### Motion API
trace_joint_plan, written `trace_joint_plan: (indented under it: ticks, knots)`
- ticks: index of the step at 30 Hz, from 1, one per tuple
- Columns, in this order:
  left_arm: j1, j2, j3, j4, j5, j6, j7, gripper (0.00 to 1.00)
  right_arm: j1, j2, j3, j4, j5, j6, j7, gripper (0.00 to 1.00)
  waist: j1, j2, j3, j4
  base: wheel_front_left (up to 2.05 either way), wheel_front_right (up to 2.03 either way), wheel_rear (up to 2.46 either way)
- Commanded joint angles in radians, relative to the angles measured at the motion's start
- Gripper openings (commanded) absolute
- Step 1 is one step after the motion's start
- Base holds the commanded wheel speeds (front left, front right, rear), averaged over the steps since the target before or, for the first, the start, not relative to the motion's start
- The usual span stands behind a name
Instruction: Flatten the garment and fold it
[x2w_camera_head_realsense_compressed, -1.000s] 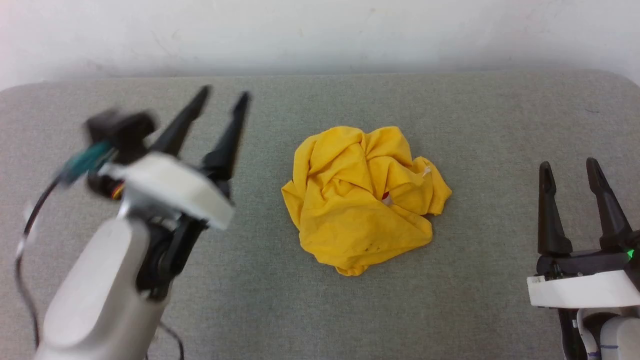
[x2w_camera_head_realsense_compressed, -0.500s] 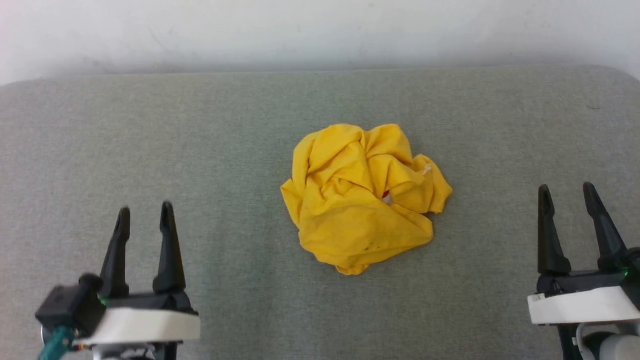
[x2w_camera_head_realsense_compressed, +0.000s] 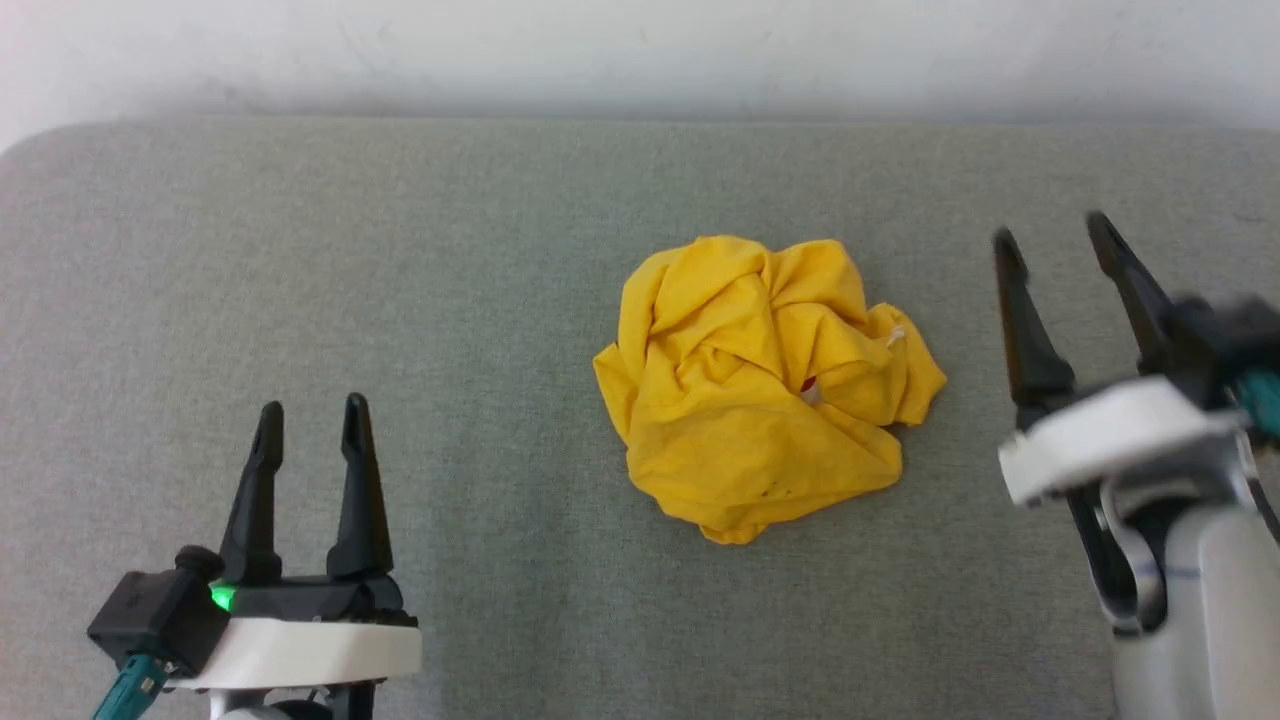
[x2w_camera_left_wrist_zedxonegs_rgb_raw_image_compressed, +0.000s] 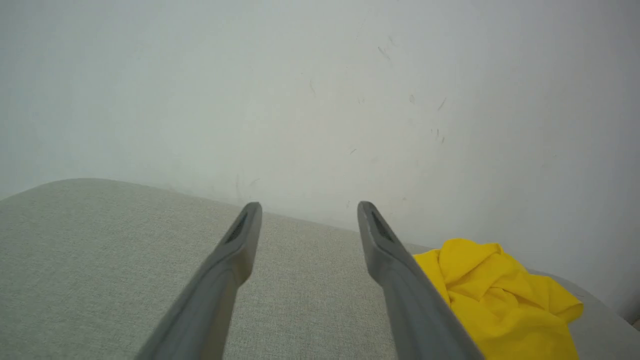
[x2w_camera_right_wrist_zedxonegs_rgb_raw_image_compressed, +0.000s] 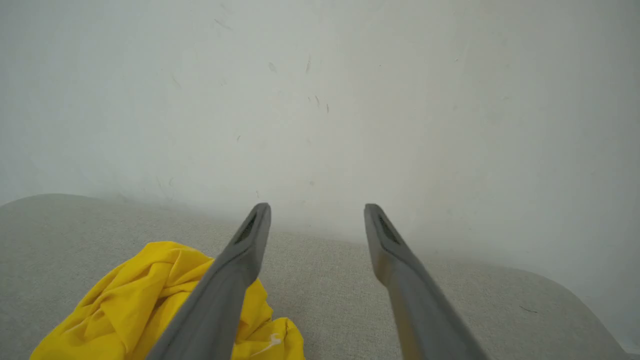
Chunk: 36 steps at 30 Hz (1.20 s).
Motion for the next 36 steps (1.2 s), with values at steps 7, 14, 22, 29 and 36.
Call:
trace_joint_plan:
  ticks: [7,14,22,29,36]
  knots:
    - [-0.048,-0.037,0.008,0.045,0.019,-0.056,-0.005,1.00,-0.140,-0.035,0.020,0.120,0.008,-0.001,0.413,1.00,0.0000,-0.0001,0.066,0.059,0.00,0.00,0.00]
    - [-0.081,-0.047,0.010,0.074,0.017,-0.080,-0.005,1.00,-0.148,-0.110,0.037,0.220,0.051,-0.001,0.633,1.00,0.0000,-0.0001,0.105,0.117,0.00,0.00,0.00]
    - [-0.108,-0.049,0.018,0.093,0.006,-0.090,-0.005,1.00,-0.156,-0.107,0.026,0.301,0.040,-0.001,0.688,0.00,0.0000,-0.0001,0.120,0.138,0.00,0.00,0.00]
    - [-0.102,-0.049,0.023,0.101,-0.009,-0.082,-0.005,1.00,-0.185,-0.086,0.033,0.289,0.031,-0.001,0.627,0.00,0.0000,-0.0001,0.075,0.101,0.00,0.00,0.00]
    - [-0.074,-0.049,0.031,0.089,-0.005,-0.069,-0.005,1.00,-0.284,-0.092,0.007,0.150,0.055,-0.001,0.508,0.00,0.0000,-0.0001,0.009,0.038,0.00,0.00,0.00]
